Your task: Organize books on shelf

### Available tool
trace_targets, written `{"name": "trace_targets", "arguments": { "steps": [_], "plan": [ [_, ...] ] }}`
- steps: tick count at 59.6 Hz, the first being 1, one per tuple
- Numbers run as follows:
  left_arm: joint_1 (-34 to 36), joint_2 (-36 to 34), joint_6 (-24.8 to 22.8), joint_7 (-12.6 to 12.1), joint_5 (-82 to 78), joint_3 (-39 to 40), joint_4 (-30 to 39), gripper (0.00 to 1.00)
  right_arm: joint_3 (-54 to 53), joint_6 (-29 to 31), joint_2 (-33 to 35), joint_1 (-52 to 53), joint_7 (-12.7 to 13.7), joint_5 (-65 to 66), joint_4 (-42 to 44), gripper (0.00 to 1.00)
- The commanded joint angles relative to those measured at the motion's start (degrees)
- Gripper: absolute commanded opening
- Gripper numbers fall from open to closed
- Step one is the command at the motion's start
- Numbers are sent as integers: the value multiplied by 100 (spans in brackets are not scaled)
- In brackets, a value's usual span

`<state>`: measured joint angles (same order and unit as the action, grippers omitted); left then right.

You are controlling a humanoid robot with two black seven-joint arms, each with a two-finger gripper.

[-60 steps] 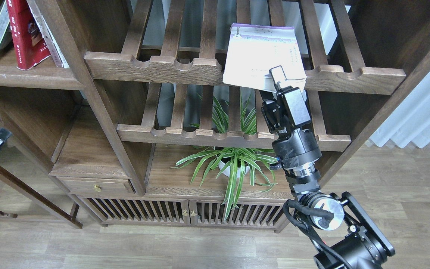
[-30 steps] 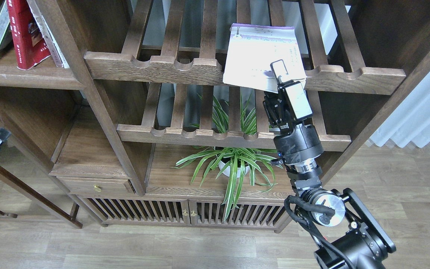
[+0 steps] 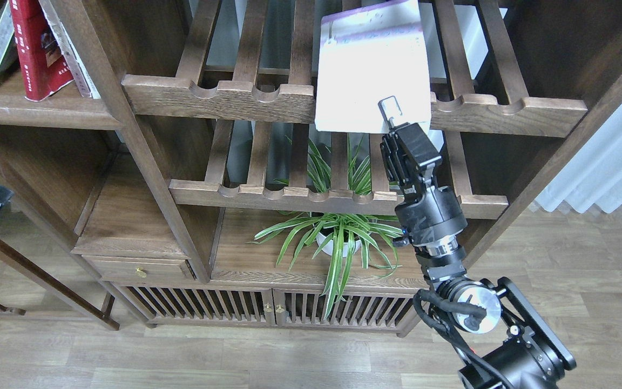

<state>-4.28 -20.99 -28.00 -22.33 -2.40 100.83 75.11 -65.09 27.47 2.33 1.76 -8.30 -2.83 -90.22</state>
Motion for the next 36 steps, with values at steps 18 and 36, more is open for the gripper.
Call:
{"name": "trace_targets", "arguments": {
  "steps": [18,36],
  "plan": [
    [-3,-143,0,-8,2401,-1970,-49,100,594,53,206,-984,48,63,-13,4],
    [-3,-125,0,45,3158,-3130,346,100,594,53,364,-1608,496,221,31,4]
  ]
}}
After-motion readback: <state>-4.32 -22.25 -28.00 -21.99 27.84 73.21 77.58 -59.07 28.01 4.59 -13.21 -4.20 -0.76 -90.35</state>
